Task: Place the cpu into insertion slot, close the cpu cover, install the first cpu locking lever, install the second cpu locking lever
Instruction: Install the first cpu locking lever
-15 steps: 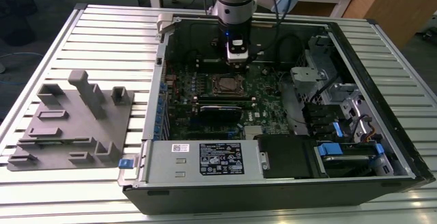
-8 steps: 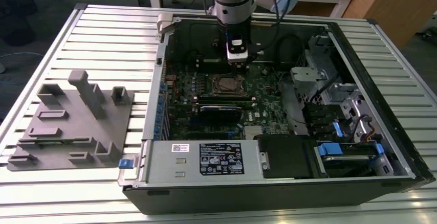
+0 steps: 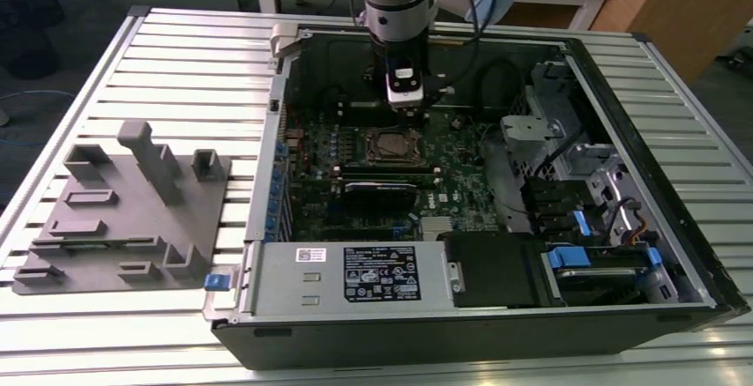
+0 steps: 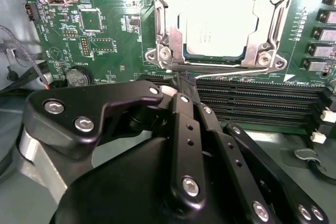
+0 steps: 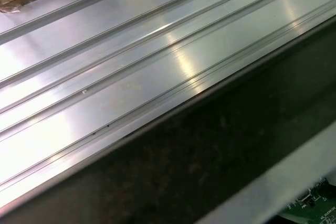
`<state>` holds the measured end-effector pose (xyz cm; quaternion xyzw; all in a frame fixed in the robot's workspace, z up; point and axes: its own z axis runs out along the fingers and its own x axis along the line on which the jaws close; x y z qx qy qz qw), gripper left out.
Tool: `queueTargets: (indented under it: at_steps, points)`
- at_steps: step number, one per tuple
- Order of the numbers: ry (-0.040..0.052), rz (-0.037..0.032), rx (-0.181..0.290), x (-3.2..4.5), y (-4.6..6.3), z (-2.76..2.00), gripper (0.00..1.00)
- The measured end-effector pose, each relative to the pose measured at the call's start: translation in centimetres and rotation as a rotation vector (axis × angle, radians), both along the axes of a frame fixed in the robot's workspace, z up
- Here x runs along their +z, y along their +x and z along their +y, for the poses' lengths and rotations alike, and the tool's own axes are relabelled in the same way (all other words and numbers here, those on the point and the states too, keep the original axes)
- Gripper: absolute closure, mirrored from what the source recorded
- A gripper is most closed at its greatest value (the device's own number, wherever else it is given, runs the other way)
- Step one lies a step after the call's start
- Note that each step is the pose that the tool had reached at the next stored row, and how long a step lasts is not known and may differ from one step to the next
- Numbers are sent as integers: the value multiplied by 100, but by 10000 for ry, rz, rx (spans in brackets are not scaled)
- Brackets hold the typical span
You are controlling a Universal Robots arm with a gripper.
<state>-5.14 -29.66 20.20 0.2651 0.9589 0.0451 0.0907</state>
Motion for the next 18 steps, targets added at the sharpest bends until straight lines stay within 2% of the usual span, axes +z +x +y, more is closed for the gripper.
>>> queueTargets:
  at_steps: [10,15,18]
  points:
    - [67,-175,0,-6,-70,0,89]
    - [127,-216,-1,-11,-96,0,89]
    - [143,-218,0,-11,-97,0,89]
